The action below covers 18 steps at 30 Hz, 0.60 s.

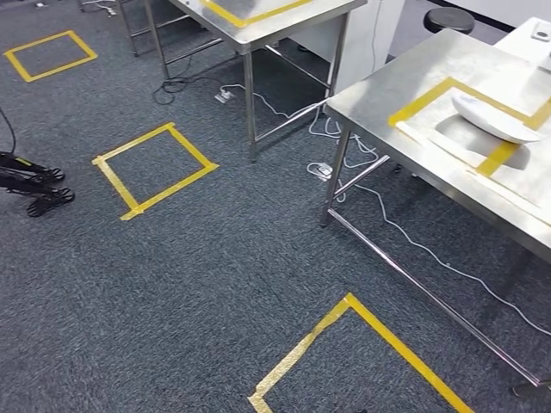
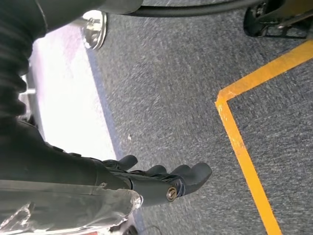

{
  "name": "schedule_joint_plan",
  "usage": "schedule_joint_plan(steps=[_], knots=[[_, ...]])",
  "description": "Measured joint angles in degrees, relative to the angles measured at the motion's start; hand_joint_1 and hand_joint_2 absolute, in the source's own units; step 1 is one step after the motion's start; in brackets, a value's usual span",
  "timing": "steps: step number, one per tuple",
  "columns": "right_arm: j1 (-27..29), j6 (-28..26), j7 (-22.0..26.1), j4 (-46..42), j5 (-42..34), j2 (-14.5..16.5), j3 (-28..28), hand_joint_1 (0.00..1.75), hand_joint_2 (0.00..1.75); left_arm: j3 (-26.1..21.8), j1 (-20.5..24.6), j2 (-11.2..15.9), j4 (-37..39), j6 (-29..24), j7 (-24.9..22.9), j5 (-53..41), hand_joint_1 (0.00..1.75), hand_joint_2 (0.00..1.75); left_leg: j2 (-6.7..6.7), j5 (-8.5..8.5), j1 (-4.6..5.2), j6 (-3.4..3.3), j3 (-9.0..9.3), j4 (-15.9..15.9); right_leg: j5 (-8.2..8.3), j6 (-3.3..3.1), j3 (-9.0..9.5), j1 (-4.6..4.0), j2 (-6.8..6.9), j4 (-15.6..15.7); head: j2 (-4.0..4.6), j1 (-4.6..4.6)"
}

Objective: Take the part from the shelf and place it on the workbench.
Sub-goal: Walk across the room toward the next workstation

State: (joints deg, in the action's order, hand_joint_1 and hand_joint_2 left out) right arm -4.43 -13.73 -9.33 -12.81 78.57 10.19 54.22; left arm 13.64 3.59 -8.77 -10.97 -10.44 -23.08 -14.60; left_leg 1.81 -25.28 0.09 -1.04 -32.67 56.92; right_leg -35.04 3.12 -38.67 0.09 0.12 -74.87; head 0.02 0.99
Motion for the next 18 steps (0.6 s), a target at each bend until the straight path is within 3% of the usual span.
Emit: schedule_joint_plan(steps=[1,2,4,6,8,9,11,12,14,15,16,18], knots=[[0.1,0.0,0.0,0.0,0.0,0.0,0.0,0.00,1.75,-0.1,0.0,0.0,0.0,0.0,0.0,0.0,0.00,0.00,0.93,0.05,0.00,0.04,0.04,0.0,1.26,-0.10,0.33,0.03,-0.14,1.1,0.00,0.02],[0.0,0.0,0.0,0.0,-0.1,0.0,0.0,0.00,1.75,-0.1,0.0,0.0,0.0,0.0,0.0,0.0,0.00,0.00,1.84,0.11,-0.03,0.14,0.09,0.0,3.33,-0.18,1.72,0.12,-0.57,4.3,0.00,0.03],[0.0,0.0,0.1,0.0,-0.1,0.0,0.0,0.00,1.75,-0.2,0.0,0.0,0.0,0.0,0.0,0.0,0.00,0.00,3.44,0.21,-0.03,0.51,-0.01,0.2,6.73,-0.23,5.27,0.63,-3.56,12.2,0.00,0.06],[0.0,0.0,0.2,0.0,-0.1,0.0,0.0,0.00,1.75,-0.3,0.1,0.1,0.0,-0.1,0.0,0.0,0.00,0.00,4.79,0.51,-0.06,1.20,-0.47,0.2,7.59,-0.39,6.97,0.94,-5.91,16.1,0.00,0.06],[-0.1,0.0,0.2,0.0,-0.1,0.0,0.0,0.00,1.75,-0.4,-0.1,0.1,0.0,-0.2,0.0,0.0,0.00,0.00,6.02,0.96,-0.31,2.03,-0.93,-0.1,7.72,-0.99,7.09,0.76,-5.05,16.4,0.00,0.04],[-0.1,0.0,0.2,0.0,-0.1,0.0,0.1,0.00,1.75,-0.4,-0.1,0.1,0.1,-0.2,0.0,0.0,0.00,0.00,5.51,0.81,-0.34,2.32,-1.18,0.1,7.89,-1.39,7.12,0.70,-4.30,16.5,0.00,0.01],[-0.1,0.0,0.3,0.0,-0.1,0.0,0.1,0.00,1.75,-0.4,-0.1,0.1,0.1,-0.5,0.0,0.0,0.00,0.00,2.58,-1.35,-0.21,2.74,-2.81,3.3,8.21,-2.12,7.21,0.64,-2.64,16.9,0.00,-0.33],[-0.1,0.0,0.3,0.0,-0.1,0.0,0.2,0.00,1.75,-0.4,0.0,0.1,0.1,-0.6,0.0,0.0,0.00,0.00,0.71,-3.25,-0.12,2.89,-4.36,6.5,8.24,-2.35,7.21,0.50,-1.74,17.0,0.00,-0.50],[0.0,0.0,0.3,0.0,-0.1,0.0,0.3,0.00,1.75,-0.4,0.0,0.1,0.1,-0.8,-0.1,0.0,0.00,0.00,-0.74,-6.47,-0.13,3.16,-7.76,13.7,8.17,-2.58,7.12,0.26,0.18,17.0,0.00,-0.64],[0.0,0.0,0.3,0.0,-0.1,0.0,0.4,0.00,1.75,-0.4,0.0,0.1,0.1,-0.9,-0.1,0.0,0.00,0.00,-0.93,-6.78,-0.13,3.22,-8.52,15.4,8.13,-2.62,7.10,0.18,1.11,17.0,0.00,-0.65],[0.0,0.0,0.3,0.0,-0.1,0.0,0.5,0.00,1.75,-0.4,-0.1,0.1,0.1,-1.0,-0.1,0.1,0.00,0.00,-1.06,-6.04,-0.13,3.23,-8.23,15.1,8.10,-2.63,7.11,0.14,1.97,17.0,0.00,-0.65],[-0.1,0.0,0.3,0.0,-0.2,0.0,0.6,0.00,1.75,-0.5,-0.1,0.1,0.1,-1.1,-0.3,0.1,0.00,0.00,-2.24,-2.59,-0.10,3.08,-4.71,9.2,8.01,-2.50,7.26,0.09,3.46,17.0,0.00,-0.66]])
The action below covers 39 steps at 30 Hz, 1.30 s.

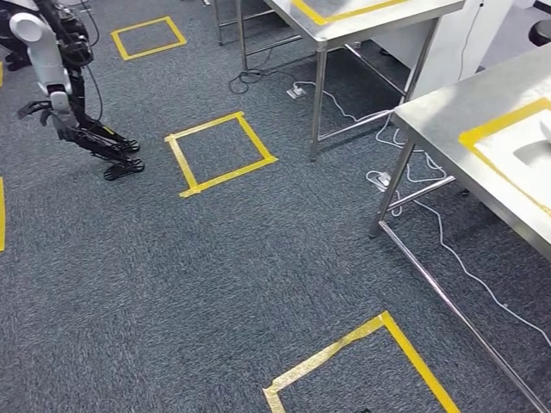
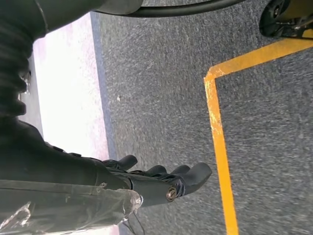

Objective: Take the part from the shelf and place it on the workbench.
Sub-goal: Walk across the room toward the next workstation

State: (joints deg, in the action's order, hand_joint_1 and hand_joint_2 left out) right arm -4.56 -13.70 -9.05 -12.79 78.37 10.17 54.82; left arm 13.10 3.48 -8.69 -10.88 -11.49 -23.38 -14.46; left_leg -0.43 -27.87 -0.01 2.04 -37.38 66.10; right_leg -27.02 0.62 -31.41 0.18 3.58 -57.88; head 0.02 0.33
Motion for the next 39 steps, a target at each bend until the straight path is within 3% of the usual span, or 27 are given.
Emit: schedule_joint_plan(steps=[2,4,6,7,9,11,12,13,15,16,17,19,21,23,25,27,28,30,32,34,36,37,39], knots=[[-0.1,0.0,0.0,0.0,0.0,0.0,0.1,0.00,1.75,-0.3,0.1,-0.1,0.0,0.0,-0.2,0.0,0.00,0.00,-2.61,2.17,0.24,-0.32,3.81,-6.8,-0.29,0.44,0.14,-0.36,1.17,-0.2,-0.01,-0.05],[-0.1,-0.1,0.0,0.0,0.0,0.0,0.2,0.00,1.75,-0.6,0.2,-0.2,0.0,0.0,-0.2,0.0,0.00,0.00,-3.45,2.26,0.50,-0.91,4.86,-9.2,-0.54,0.99,0.32,-0.70,2.29,-0.2,-0.01,0.00],[-0.3,-0.1,0.0,0.0,0.0,0.0,0.3,0.00,1.75,-0.8,0.1,-0.2,0.0,0.0,-0.2,0.0,0.00,0.00,-2.09,2.38,0.41,-1.64,4.77,-9.3,-0.86,1.58,0.57,-0.60,2.72,-0.3,0.00,0.09],[-0.4,-0.1,0.0,0.0,0.0,0.0,0.3,0.00,1.75,-0.8,0.0,-0.2,0.0,0.0,-0.2,0.0,0.00,0.00,-1.47,2.48,0.30,-1.96,4.80,-9.4,-1.54,1.91,0.34,-0.47,1.77,-1.1,0.00,0.16],[-0.4,0.0,0.0,0.0,0.0,0.0,0.3,0.00,1.75,-0.8,0.0,-0.2,0.0,-0.1,-0.3,0.0,0.00,0.00,-0.25,2.68,0.06,-2.52,4.83,-9.5,-4.56,2.44,-1.91,-0.20,-1.34,-6.3,0.00,0.43],[-0.2,0.0,0.0,0.0,0.0,0.0,0.3,0.00,1.75,-0.9,0.1,-0.3,0.0,-0.3,-0.8,-0.2,0.00,0.00,1.19,2.75,0.04,-2.80,4.75,-9.5,-7.91,2.65,-5.60,-0.10,-3.04,-14.1,0.00,0.62],[-0.1,0.0,0.0,0.0,0.0,0.0,0.3,0.00,1.75,-0.9,0.1,-0.3,0.0,-0.5,-1.1,-0.4,0.00,0.00,2.01,2.77,0.04,-2.83,4.73,-9.5,-8.44,2.69,-6.87,-0.08,-3.29,-16.5,0.00,0.64],[0.0,0.0,0.0,0.0,0.0,0.0,0.3,0.00,1.75,-0.9,0.1,-0.3,0.0,-0.7,-1.4,-0.7,0.00,0.00,2.82,2.80,0.02,-2.80,4.75,-9.5,-7.82,2.70,-7.15,-0.03,-3.42,-16.7,0.00,0.66],[0.0,0.0,0.0,0.0,0.0,0.0,0.4,0.00,1.75,-0.9,0.1,-0.3,0.0,-1.0,-2.0,-1.0,0.00,0.00,4.54,2.88,-0.11,-2.58,4.85,-9.4,-4.01,2.74,-4.67,0.29,-4.36,-11.0,0.00,0.66],[-0.1,0.0,0.0,0.0,0.0,0.0,0.4,0.00,1.75,-0.9,0.1,-0.3,0.0,-1.1,-2.2,-1.1,0.00,0.00,5.35,2.89,-0.10,-2.32,4.82,-9.3,-2.30,2.81,-2.83,0.59,-5.88,-6.9,0.00,0.67],[-0.1,0.0,0.0,0.0,0.0,0.0,0.5,0.00,1.75,-0.9,0.1,-0.2,0.0,-1.2,-2.3,-1.2,0.00,0.00,6.15,2.92,-0.11,-1.99,4.68,-9.2,-1.14,2.71,-1.29,0.85,-7.29,-3.6,0.00,0.66],[-0.1,0.0,0.0,0.1,0.0,0.0,0.6,0.00,1.75,-0.9,0.2,-0.2,0.0,-1.3,-2.4,-1.2,0.00,0.00,7.46,3.18,-0.18,-1.14,4.21,-9.2,-0.73,2.14,-0.07,0.98,-8.80,-1.0,0.00,0.66],[-0.2,0.0,0.0,0.1,0.0,0.0,0.6,0.00,1.75,-0.9,0.0,-0.2,0.1,-1.3,-2.5,-1.2,0.00,0.00,8.12,3.51,-0.45,-0.39,3.85,-9.4,-0.45,1.22,-0.02,0.79,-7.56,-0.8,0.00,0.67],[-0.3,0.0,0.0,0.1,0.0,0.0,0.6,0.00,1.75,-0.9,0.0,-0.1,0.1,-1.4,-2.5,-1.2,0.00,0.00,5.76,2.05,-0.34,0.07,2.77,-7.5,-0.13,0.38,0.02,0.73,-6.12,-0.5,0.00,0.35],[-0.1,-0.1,0.0,0.1,0.0,0.0,0.7,0.00,1.75,-0.8,0.1,-0.1,0.1,-1.4,-2.5,-1.2,0.00,0.00,2.46,-1.58,-0.14,0.32,-0.27,-1.1,-0.08,-0.17,-0.01,0.53,-4.41,-0.4,0.00,-0.01],[0.0,0.0,0.0,0.1,0.0,0.0,0.7,0.00,1.75,-0.8,0.1,-0.1,0.1,-1.4,-2.5,-1.2,0.00,0.00,1.46,-4.09,-0.14,0.43,-3.38,5.4,-0.18,-0.38,-0.06,0.26,-2.56,-0.4,0.00,-0.05],[0.0,0.0,0.0,0.1,0.0,0.0,0.7,0.00,1.75,-0.8,0.1,-0.1,0.1,-1.4,-2.5,-1.2,0.00,0.00,1.31,-3.87,-0.14,0.41,-3.76,6.4,-0.22,-0.43,-0.07,0.18,-1.68,-0.4,0.00,-0.05],[-0.1,0.0,0.0,0.1,0.0,0.0,0.8,0.00,1.75,-0.8,0.0,-0.1,0.1,-1.4,-2.5,-1.2,0.00,0.00,0.67,-0.81,-0.09,0.22,-1.42,2.3,-0.34,-0.36,0.06,0.11,-0.14,-0.4,0.00,-0.06],[-0.2,0.0,0.0,0.1,0.0,0.0,0.8,0.00,1.75,-0.8,0.1,0.0,0.1,-1.5,-2.5,-1.2,0.00,0.00,-2.01,2.08,0.22,-0.20,2.57,-5.0,-0.63,0.02,0.27,-0.14,1.09,-0.5,0.00,-0.17],[-0.2,-0.1,0.0,0.1,0.0,0.0,0.8,0.00,1.75,-0.8,0.3,0.0,0.1,-1.5,-2.5,-1.2,0.00,0.00,-3.71,2.63,0.54,-0.86,4.33,-8.7,-0.92,0.58,0.46,-0.51,2.31,-0.6,-0.01,-0.21],[-0.3,-0.1,0.0,0.1,0.0,0.0,0.8,0.00,1.75,-0.8,0.3,0.0,0.1,-1.5,-2.5,-1.2,0.00,0.00,-2.54,2.57,0.54,-1.57,4.31,-9.1,-1.18,1.11,0.74,-0.60,3.54,-0.5,-0.01,-0.14],[-0.4,-0.1,0.0,0.1,0.0,0.0,0.8,0.00,1.75,-0.8,0.1,0.0,0.1,-1.6,-2.5,-1.2,0.00,0.00,-1.86,2.63,0.43,-1.85,4.34,-9.2,-1.58,1.42,0.75,-0.50,3.09,-0.8,0.00,-0.07],[-0.5,-0.1,0.0,0.1,0.0,0.0,0.8,0.00,1.75,-0.9,0.0,0.0,0.1,-1.8,-2.5,-1.3,0.00,0.00,-0.58,2.87,0.13,-2.41,4.45,-9.4,-3.89,2.02,-0.73,-0.23,0.28,-4.3,0.00,0.16]])
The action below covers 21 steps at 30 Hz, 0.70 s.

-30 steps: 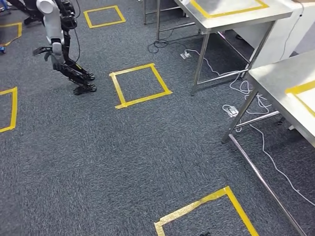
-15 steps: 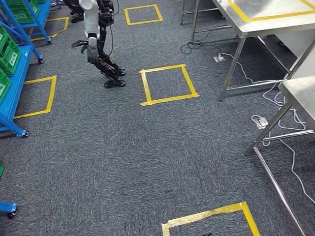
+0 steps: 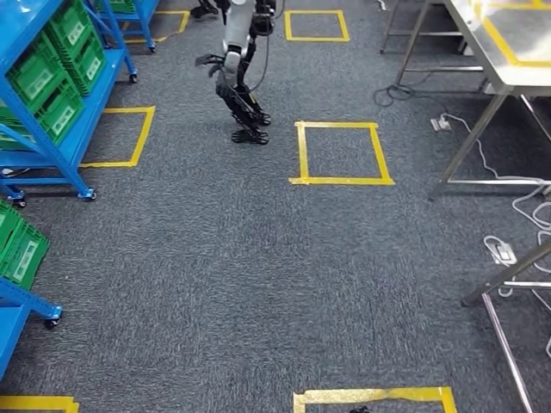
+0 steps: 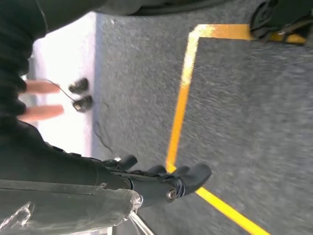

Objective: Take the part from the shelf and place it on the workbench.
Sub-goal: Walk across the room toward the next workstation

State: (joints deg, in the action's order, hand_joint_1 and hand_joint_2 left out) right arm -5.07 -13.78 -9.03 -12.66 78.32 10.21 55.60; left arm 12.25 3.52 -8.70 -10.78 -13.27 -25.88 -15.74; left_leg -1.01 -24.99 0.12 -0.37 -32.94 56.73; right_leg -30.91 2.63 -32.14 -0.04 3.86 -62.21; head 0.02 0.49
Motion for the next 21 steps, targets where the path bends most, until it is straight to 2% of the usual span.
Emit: schedule_joint_plan(steps=[1,2,3,4,5,6,8,10,12,13,14,16,17,18,19,20,21], knots=[[0.1,0.0,0.0,0.0,0.0,0.0,0.0,0.00,1.75,0.0,0.0,0.0,0.0,-0.1,0.0,0.0,0.00,0.00,0.64,0.05,-0.05,-0.20,-0.04,0.0,-1.74,0.23,-1.58,0.11,-1.74,-3.4,0.00,0.18],[0.2,0.0,0.0,0.0,0.0,0.0,0.0,0.00,1.75,0.0,0.1,0.0,0.0,-0.1,0.0,-0.1,0.00,0.00,1.38,0.10,-0.07,-0.37,-0.10,0.0,-3.40,0.35,-3.47,0.16,-2.78,-7.3,0.00,0.30],[0.3,0.0,0.0,0.0,0.0,0.0,0.0,0.00,1.75,0.0,0.1,0.0,0.0,-0.2,0.0,-0.2,0.00,0.00,2.21,0.12,-0.07,-0.46,-0.13,0.0,-4.39,0.41,-5.12,0.18,-3.30,-10.5,0.00,0.38],[0.4,0.0,0.0,0.0,0.0,0.0,0.0,0.00,1.75,0.0,0.1,0.0,0.0,-0.3,0.0,-0.5,0.00,0.00,3.08,0.13,-0.08,-0.48,-0.12,0.0,-4.34,0.43,-6.02,0.19,-3.55,-11.9,0.00,0.43],[0.5,0.0,0.0,0.0,0.0,0.0,0.0,0.00,1.75,0.0,0.1,0.0,0.0,-0.4,0.0,-0.8,0.00,0.00,3.99,0.17,-0.10,-0.43,-0.08,0.0,-3.20,0.39,-5.90,0.23,-3.76,-11.2,0.00,0.46],[0.5,0.0,0.0,0.0,0.0,0.0,0.0,0.00,1.75,0.1,0.0,0.0,0.0,-0.4,0.0,-1.2,0.00,0.00,4.89,0.22,-0.15,-0.33,-0.03,0.0,-1.27,0.35,-4.82,0.33,-4.20,-8.5,0.00,0.47],[0.5,0.0,0.0,0.0,-0.1,0.0,0.0,0.00,1.75,0.2,0.1,0.0,0.0,-0.5,0.0,-1.7,0.00,0.00,6.47,0.28,-0.14,0.10,-0.10,0.2,2.30,0.36,-1.52,0.83,-6.95,-1.1,0.00,0.53],[0.4,0.0,0.0,0.1,-0.1,0.0,0.0,0.00,1.75,0.2,0.1,0.0,0.0,-0.7,-0.1,-2.0,0.00,0.00,7.77,0.47,-0.13,0.76,-0.43,0.3,3.40,0.11,0.24,1.10,-9.03,2.9,0.00,0.55],[0.3,0.0,0.0,0.1,-0.2,0.0,0.0,0.00,1.75,0.2,0.0,0.0,0.0,-0.9,-0.2,-2.0,0.00,0.00,8.91,0.87,-0.34,1.53,-0.77,0.0,3.50,-0.64,0.45,0.90,-8.21,3.3,0.00,0.52],[0.3,0.0,0.0,0.1,-0.2,0.0,0.0,0.00,1.75,0.2,-0.1,0.1,0.1,-1.0,-0.2,-1.9,0.00,0.00,8.32,0.79,-0.36,1.86,-0.96,0.1,3.65,-1.06,0.51,0.83,-7.55,3.3,0.00,0.49],[0.3,0.0,0.0,0.1,-0.2,0.1,0.0,0.00,1.75,0.2,-0.1,0.1,0.1,-1.1,-0.2,-1.9,0.00,0.00,6.90,0.12,-0.32,2.15,-1.44,0.9,3.80,-1.49,0.52,0.81,-6.79,3.5,0.00,0.30],[0.4,0.0,-0.1,0.1,-0.1,0.1,0.0,0.00,1.75,0.2,0.0,0.0,0.1,-1.2,-0.2,-1.9,0.00,0.00,3.21,-3.18,-0.15,2.54,-3.89,6.1,3.89,-2.10,0.49,0.70,-5.09,3.6,0.00,-0.08],[0.5,0.0,-0.1,0.1,-0.1,0.1,0.0,0.00,1.75,0.2,0.1,0.0,0.1,-1.3,-0.2,-1.9,0.00,0.00,2.25,-5.19,-0.15,2.70,-5.74,10.0,3.83,-2.30,0.45,0.61,-4.12,3.7,0.00,-0.22],[0.6,0.0,-0.1,0.1,-0.1,0.1,0.1,0.00,1.75,0.2,0.1,0.0,0.1,-1.3,-0.3,-2.0,0.00,0.00,1.95,-6.65,-0.17,2.80,-7.40,13.6,3.77,-2.39,0.42,0.53,-3.14,3.7,0.00,-0.23],[0.6,0.0,-0.1,0.1,-0.2,0.0,0.1,0.00,1.75,0.2,0.1,0.0,0.1,-1.3,-0.3,-2.0,0.00,0.00,1.85,-7.15,-0.17,2.85,-8.35,15.7,3.72,-2.44,0.41,0.49,-2.22,3.7,0.00,-0.23],[0.6,0.0,-0.1,0.1,-0.2,0.0,0.1,0.00,1.75,0.2,0.0,0.0,0.1,-1.3,-0.3,-2.2,0.00,0.00,1.78,-6.56,-0.17,2.86,-8.30,15.9,3.68,-2.46,0.43,0.47,-1.37,3.7,0.00,-0.23],[0.5,0.0,-0.1,0.1,-0.2,0.0,0.1,0.00,1.75,0.2,0.0,0.1,0.1,-1.3,-0.3,-2.5,0.00,0.00,1.48,-5.05,-0.16,2.79,-7.12,13.9,3.62,-2.42,0.51,0.47,-0.61,3.7,0.00,-0.24]])
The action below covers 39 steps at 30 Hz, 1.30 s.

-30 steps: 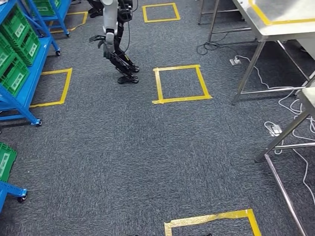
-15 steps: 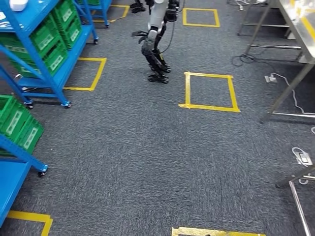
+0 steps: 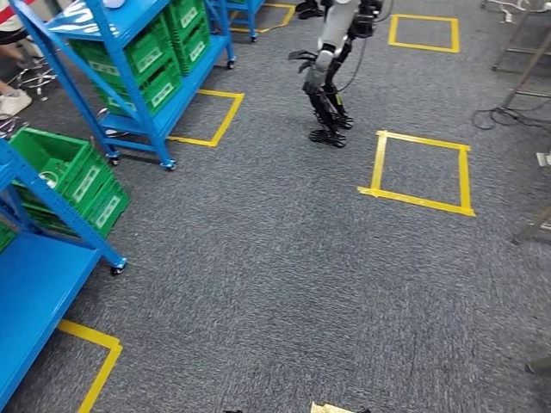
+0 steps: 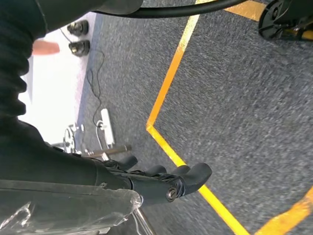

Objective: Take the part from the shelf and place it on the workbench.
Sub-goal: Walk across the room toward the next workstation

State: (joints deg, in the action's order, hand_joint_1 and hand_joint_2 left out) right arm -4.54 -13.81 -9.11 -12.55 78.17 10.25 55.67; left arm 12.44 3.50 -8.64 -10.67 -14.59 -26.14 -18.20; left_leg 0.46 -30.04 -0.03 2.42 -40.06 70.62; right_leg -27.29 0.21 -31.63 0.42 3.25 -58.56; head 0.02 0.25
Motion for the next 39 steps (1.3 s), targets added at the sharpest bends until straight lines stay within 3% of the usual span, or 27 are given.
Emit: schedule_joint_plan(steps=[2,4,5,7,9,11,13,14,16,17,18,20,22,24,26,28,29,30,31,33,35,37,39], knots=[[-0.1,0.0,0.0,0.0,0.0,0.0,0.0,0.00,1.75,0.0,0.0,0.0,0.0,0.0,0.0,-0.6,0.00,0.00,-2.44,3.51,0.17,-0.25,4.21,-7.5,-0.26,0.33,0.27,-0.18,1.33,-0.1,0.00,-0.06],[-0.1,0.0,0.0,0.0,0.1,0.0,0.0,0.00,1.75,0.1,0.3,0.0,0.0,0.0,0.0,-0.9,0.00,0.00,-4.66,4.77,0.40,-0.78,6.96,-12.7,-0.60,0.89,0.35,-0.59,2.47,-0.2,0.00,-0.10],[-0.1,0.0,0.0,0.0,0.1,0.0,0.0,0.00,1.75,0.1,0.3,0.0,0.0,0.0,0.0,-0.9,0.00,0.00,-4.82,4.64,0.51,-1.04,7.23,-13.5,-0.72,1.16,0.46,-0.78,3.09,-0.2,0.00,-0.08],[-0.4,0.0,-0.1,0.0,0.1,0.0,0.0,0.00,1.75,0.1,0.2,0.0,0.0,0.0,0.0,-0.9,0.00,0.00,-3.46,4.69,0.36,-1.70,7.19,-13.8,-0.99,1.76,0.89,-0.78,3.64,-0.1,0.00,0.07],[-0.4,-0.1,-0.1,0.0,0.1,0.0,0.0,0.00,1.75,0.1,0.1,0.0,0.0,-0.1,0.0,-0.8,0.00,0.00,-2.11,4.92,0.04,-2.31,7.28,-14.0,-2.65,2.47,0.07,-0.52,0.99,-2.5,0.00,0.27],[-0.2,-0.1,-0.1,0.0,0.0,0.0,0.0,0.00,1.75,0.1,0.1,0.0,0.0,-0.2,0.0,-0.6,0.00,0.00,-0.72,5.03,-0.13,-2.73,7.24,-14.1,-6.10,2.91,-3.14,-0.28,-2.22,-9.3,0.00,0.56],[0.0,-0.1,-0.1,0.0,0.0,0.0,0.0,0.00,1.75,0.1,0.1,0.0,0.0,-0.3,0.0,-0.4,0.00,0.00,0.96,5.06,-0.15,-2.86,7.21,-14.1,-8.27,3.05,-6.45,-0.22,-2.97,-15.7,0.00,0.66],[0.0,-0.1,-0.1,0.0,0.0,0.0,0.0,0.00,1.75,0.1,0.1,0.0,0.0,-0.3,0.0,-0.3,0.00,0.00,1.86,5.09,-0.18,-2.83,7.24,-14.0,-7.79,3.07,-6.93,-0.17,-3.06,-16.3,0.00,0.68],[0.0,-0.1,-0.1,0.0,0.0,0.0,0.0,0.00,1.75,0.0,0.1,0.0,0.0,-0.5,0.0,0.0,0.00,0.00,3.70,5.15,-0.38,-2.56,7.33,-14.0,-4.00,3.14,-4.71,0.12,-3.85,-11.0,0.00,0.68],[0.0,-0.1,-0.1,0.0,0.0,0.0,0.0,0.00,1.75,0.0,0.1,0.0,0.0,-0.6,0.1,0.1,0.00,0.00,4.55,5.14,-0.44,-2.26,7.32,-13.9,-2.21,3.27,-2.90,0.42,-5.26,-7.0,0.00,0.72],[0.0,-0.1,-0.1,0.0,0.0,0.0,0.0,0.00,1.75,0.0,0.1,0.0,0.0,-0.6,0.1,0.2,0.00,0.00,5.38,5.15,-0.48,-1.88,7.18,-13.7,-1.06,3.22,-1.41,0.68,-6.67,-3.8,0.00,0.80],[0.0,0.0,0.0,0.1,0.0,0.0,0.0,0.00,1.75,0.0,0.1,0.0,0.0,-0.8,0.1,0.2,0.00,0.00,6.71,5.39,-0.53,-1.01,6.74,-13.6,-0.68,2.77,-0.12,0.87,-8.25,-1.1,0.00,0.93],[-0.2,0.0,-0.1,0.1,0.0,0.0,0.0,0.00,1.75,0.0,0.0,0.0,0.0,-0.9,0.2,0.3,0.00,0.00,7.37,5.77,-0.75,-0.26,6.40,-13.9,-0.45,1.86,-0.02,0.70,-7.11,-0.9,0.00,0.96],[-0.2,-0.1,-0.1,0.1,-0.1,0.1,0.0,0.00,1.75,0.0,-0.1,0.1,0.0,-1.0,0.4,0.4,0.00,0.00,4.90,4.68,-0.59,0.27,5.54,-12.4,-0.21,1.02,-0.01,0.62,-5.75,-0.8,0.00,0.66],[-0.1,-0.1,-0.1,0.1,-0.1,0.1,0.0,0.00,1.75,-0.1,0.1,0.0,0.0,-1.2,0.5,0.5,0.00,0.00,1.45,1.19,-0.34,0.53,2.64,-6.3,-0.20,0.43,-0.05,0.39,-4.08,-0.7,0.00,0.26],[0.2,-0.1,-0.1,0.1,-0.2,0.0,0.0,0.00,1.75,-0.1,0.1,0.0,0.0,-1.4,0.7,0.7,0.00,0.00,0.46,-1.73,-0.35,0.58,-0.75,0.8,-0.32,0.14,-0.12,0.09,-2.19,-0.7,0.00,0.19],[0.2,-0.1,-0.1,0.1,-0.2,0.0,0.0,0.00,1.75,-0.1,0.1,0.0,0.0,-1.4,0.7,0.7,0.00,0.00,0.35,-1.75,-0.34,0.51,-1.32,2.2,-0.37,0.07,-0.12,-0.02,-1.32,-0.7,0.00,0.19],[0.2,-0.1,-0.1,0.1,-0.3,0.0,0.0,0.00,1.75,-0.1,0.0,0.0,0.0,-1.4,0.8,0.7,0.00,0.00,0.22,-0.69,-0.32,0.36,-0.77,1.4,-0.42,0.03,-0.06,-0.12,-0.51,-0.7,0.00,0.19],[0.1,-0.1,-0.1,0.1,-0.3,0.0,0.0,0.00,1.75,-0.1,0.0,0.0,0.0,-1.5,0.8,0.7,0.00,0.00,-0.29,1.10,-0.22,0.10,0.86,-1.5,-0.48,0.03,0.05,-0.19,0.22,-0.7,0.00,0.19],[0.0,-0.1,-0.1,0.1,-0.3,0.0,0.0,0.00,1.75,-0.2,0.1,0.0,0.0,-1.6,0.8,0.7,0.00,0.00,-3.18,4.13,0.34,-0.65,5.10,-9.1,-0.76,0.29,0.29,-0.46,1.49,-0.8,0.00,0.11],[0.0,-0.1,-0.1,0.1,-0.4,0.0,0.0,0.00,1.75,-0.2,0.3,0.0,0.0,-1.8,0.8,0.7,0.00,0.00,-5.10,4.84,0.85,-1.26,7.12,-13.2,-1.03,0.77,0.51,-0.80,2.75,-0.7,0.00,0.10],[-0.2,-0.1,-0.1,0.1,-0.4,0.0,0.0,0.00,1.75,-0.2,0.3,0.0,0.0,-1.9,0.8,0.7,0.00,0.00,-3.93,4.81,0.81,-1.65,7.10,-13.8,-1.25,1.23,0.86,-0.95,4.11,-0.5,0.00,0.16],[-0.4,-0.1,-0.1,0.1,-0.4,0.0,0.0,0.00,1.75,-0.2,0.1,0.0,0.0,-2.1,0.8,0.7,0.00,0.00,-2.50,5.07,0.43,-2.11,7.22,-14.1,-2.38,1.90,0.59,-0.78,2.48,-1.8,0.00,0.33]])
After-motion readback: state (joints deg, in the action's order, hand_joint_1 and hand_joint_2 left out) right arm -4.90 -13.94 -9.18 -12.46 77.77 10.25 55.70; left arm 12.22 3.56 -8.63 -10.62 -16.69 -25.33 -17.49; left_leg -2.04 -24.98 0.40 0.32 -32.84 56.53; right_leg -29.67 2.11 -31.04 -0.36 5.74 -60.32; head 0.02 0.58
